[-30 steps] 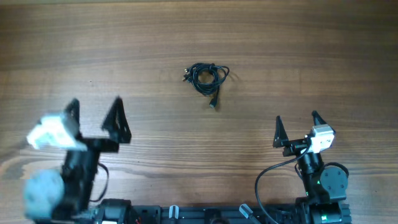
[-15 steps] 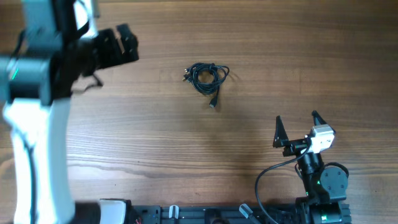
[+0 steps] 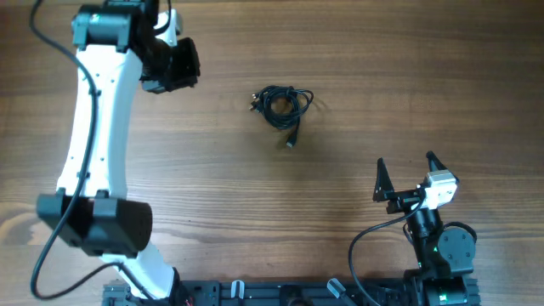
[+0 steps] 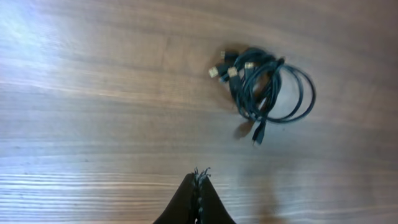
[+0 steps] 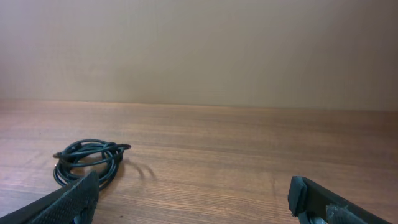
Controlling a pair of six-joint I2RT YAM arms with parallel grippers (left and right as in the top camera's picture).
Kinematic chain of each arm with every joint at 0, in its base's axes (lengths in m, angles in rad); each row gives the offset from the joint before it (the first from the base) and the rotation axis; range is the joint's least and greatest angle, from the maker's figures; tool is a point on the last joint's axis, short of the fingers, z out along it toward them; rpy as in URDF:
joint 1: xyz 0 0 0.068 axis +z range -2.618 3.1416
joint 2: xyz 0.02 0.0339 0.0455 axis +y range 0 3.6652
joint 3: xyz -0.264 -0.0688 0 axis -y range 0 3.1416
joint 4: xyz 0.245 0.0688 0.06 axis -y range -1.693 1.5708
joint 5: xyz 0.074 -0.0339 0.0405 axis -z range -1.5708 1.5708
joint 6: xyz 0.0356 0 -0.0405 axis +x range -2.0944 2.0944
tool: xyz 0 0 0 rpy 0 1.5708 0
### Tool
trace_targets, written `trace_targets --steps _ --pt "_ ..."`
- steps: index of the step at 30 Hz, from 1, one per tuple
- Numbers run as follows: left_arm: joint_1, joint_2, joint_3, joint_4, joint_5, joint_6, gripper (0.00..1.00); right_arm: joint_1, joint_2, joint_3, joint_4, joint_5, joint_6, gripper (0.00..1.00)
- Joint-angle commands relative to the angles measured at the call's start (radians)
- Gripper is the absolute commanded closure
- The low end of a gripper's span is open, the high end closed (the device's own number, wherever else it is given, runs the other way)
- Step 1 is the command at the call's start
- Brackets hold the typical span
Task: Untangle cables
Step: 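Move the left gripper forward over the black cable bundle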
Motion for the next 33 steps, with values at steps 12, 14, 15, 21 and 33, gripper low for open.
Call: trace_targets --steps 12,14,15,21,33 --pt "-0.169 0.196 0.019 0.082 -0.009 -0.102 0.96 0.002 -0.011 -0.001 0.002 0.002 -0.013 0.0" --pt "-0.194 0.217 0.019 0.102 -0.017 -0.124 0.94 0.002 -0.011 -0.001 0.002 0.002 -0.013 0.0" --pt "-0.204 0.223 0.019 0.108 -0.029 -0.135 0.92 0.002 -0.011 -0.001 0.002 0.002 -0.013 0.0" --pt "-0.269 0.291 0.019 0.159 -0.076 -0.206 0.82 0.002 -0.011 -0.001 0.002 0.002 -0.013 0.0" --pt "-0.368 0.414 -0.021 0.167 -0.076 -0.232 0.57 0.002 -0.011 -0.001 0.002 0.002 -0.013 0.0"
